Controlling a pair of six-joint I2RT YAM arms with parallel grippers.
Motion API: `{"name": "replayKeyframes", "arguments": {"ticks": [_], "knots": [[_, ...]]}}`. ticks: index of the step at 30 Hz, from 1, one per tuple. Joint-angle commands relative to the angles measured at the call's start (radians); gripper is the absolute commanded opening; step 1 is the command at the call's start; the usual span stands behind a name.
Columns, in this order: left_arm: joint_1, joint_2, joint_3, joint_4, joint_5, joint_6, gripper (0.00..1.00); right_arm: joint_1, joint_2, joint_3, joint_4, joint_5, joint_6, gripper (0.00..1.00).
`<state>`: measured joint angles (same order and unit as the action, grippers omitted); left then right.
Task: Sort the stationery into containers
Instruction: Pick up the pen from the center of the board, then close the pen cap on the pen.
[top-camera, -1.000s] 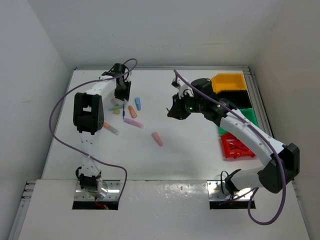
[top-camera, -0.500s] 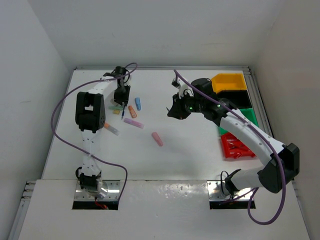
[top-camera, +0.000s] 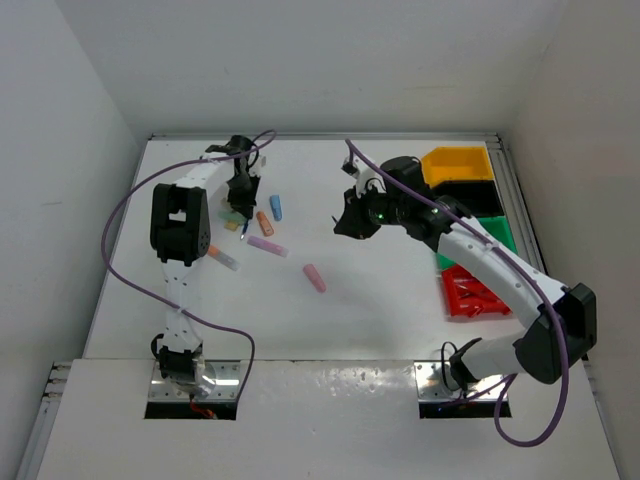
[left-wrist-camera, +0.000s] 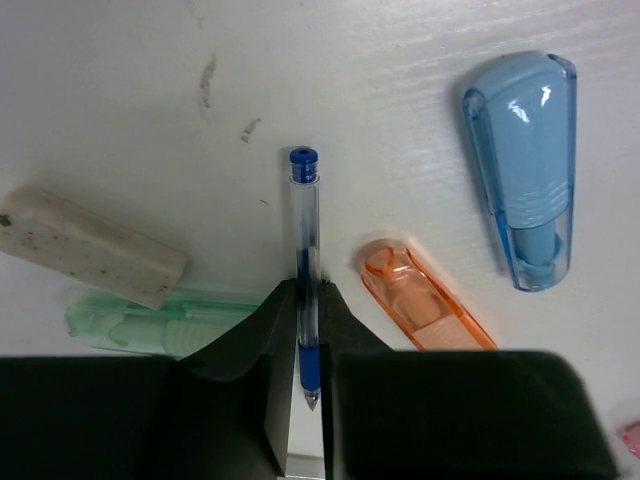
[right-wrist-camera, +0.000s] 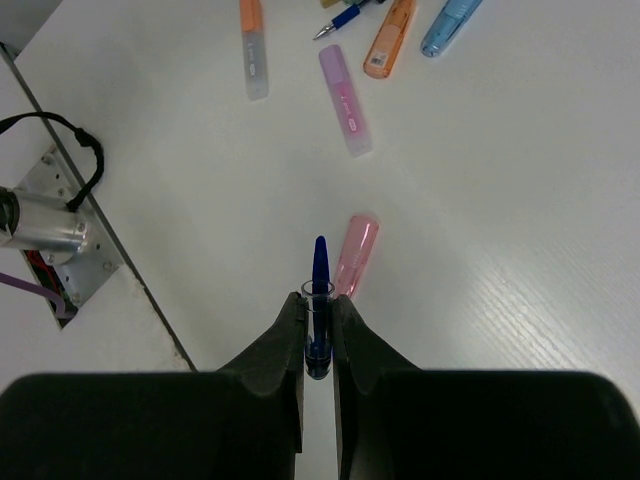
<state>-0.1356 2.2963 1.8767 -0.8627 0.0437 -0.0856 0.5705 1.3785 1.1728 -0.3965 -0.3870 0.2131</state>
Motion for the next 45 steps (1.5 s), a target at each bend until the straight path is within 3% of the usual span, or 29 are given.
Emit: {"name": "replayKeyframes", "arguments": {"ticks": [1, 3, 8, 11, 12, 16, 17, 22, 26, 29, 34, 40, 45], "knots": [[0.01, -0.003, -0.024, -0.05, 0.096, 0.012, 0.15, -0.008, 0.005, 0.024, 0.038, -0.016, 0.003, 0.0], [0.01, -0.006, -0.027, -0.03, 0.108, 0.001, 0.07, -0.009, 0.013, 0.037, 0.033, -0.016, 0.008, 0.0], [0.019, -0.087, -0.027, 0.042, 0.214, -0.02, 0.0, -0.009, 0.016, 0.092, -0.001, -0.018, 0.006, 0.0], [0.071, -0.268, -0.089, 0.193, 0.368, -0.087, 0.0, -0.006, 0.01, 0.142, -0.028, -0.033, -0.009, 0.0], [0.085, -0.393, -0.117, 0.252, 0.437, -0.117, 0.0, -0.006, -0.001, 0.151, -0.03, -0.036, -0.014, 0.0], [0.136, -0.708, -0.266, 0.618, 0.544, -0.299, 0.0, 0.009, -0.018, 0.258, -0.086, -0.036, -0.046, 0.0], [0.136, -0.798, -0.263, 0.637, 0.545, -0.301, 0.0, 0.023, -0.024, 0.274, -0.091, -0.018, -0.055, 0.0], [0.136, -0.965, -0.247, 0.666, 0.626, -0.409, 0.0, 0.129, -0.074, 0.3, 0.008, 0.206, -0.113, 0.0], [0.11, -1.171, -0.471, 0.942, 0.673, -0.551, 0.0, 0.239, -0.085, 0.298, 0.106, 0.521, -0.2, 0.0], [0.054, -1.27, -0.572, 1.126, 0.639, -0.601, 0.0, 0.298, -0.078, 0.312, 0.143, 0.595, -0.205, 0.0], [-0.021, -1.287, -0.574, 1.108, 0.613, -0.66, 0.0, 0.356, -0.111, 0.251, 0.266, 0.574, -0.193, 0.0], [-0.096, -1.299, -0.6, 1.176, 0.588, -0.712, 0.0, 0.356, -0.151, 0.171, 0.389, 0.32, -0.064, 0.0], [-0.136, -1.316, -0.608, 1.209, 0.593, -0.688, 0.0, 0.355, -0.125, 0.179, 0.389, 0.263, -0.012, 0.0]]}}
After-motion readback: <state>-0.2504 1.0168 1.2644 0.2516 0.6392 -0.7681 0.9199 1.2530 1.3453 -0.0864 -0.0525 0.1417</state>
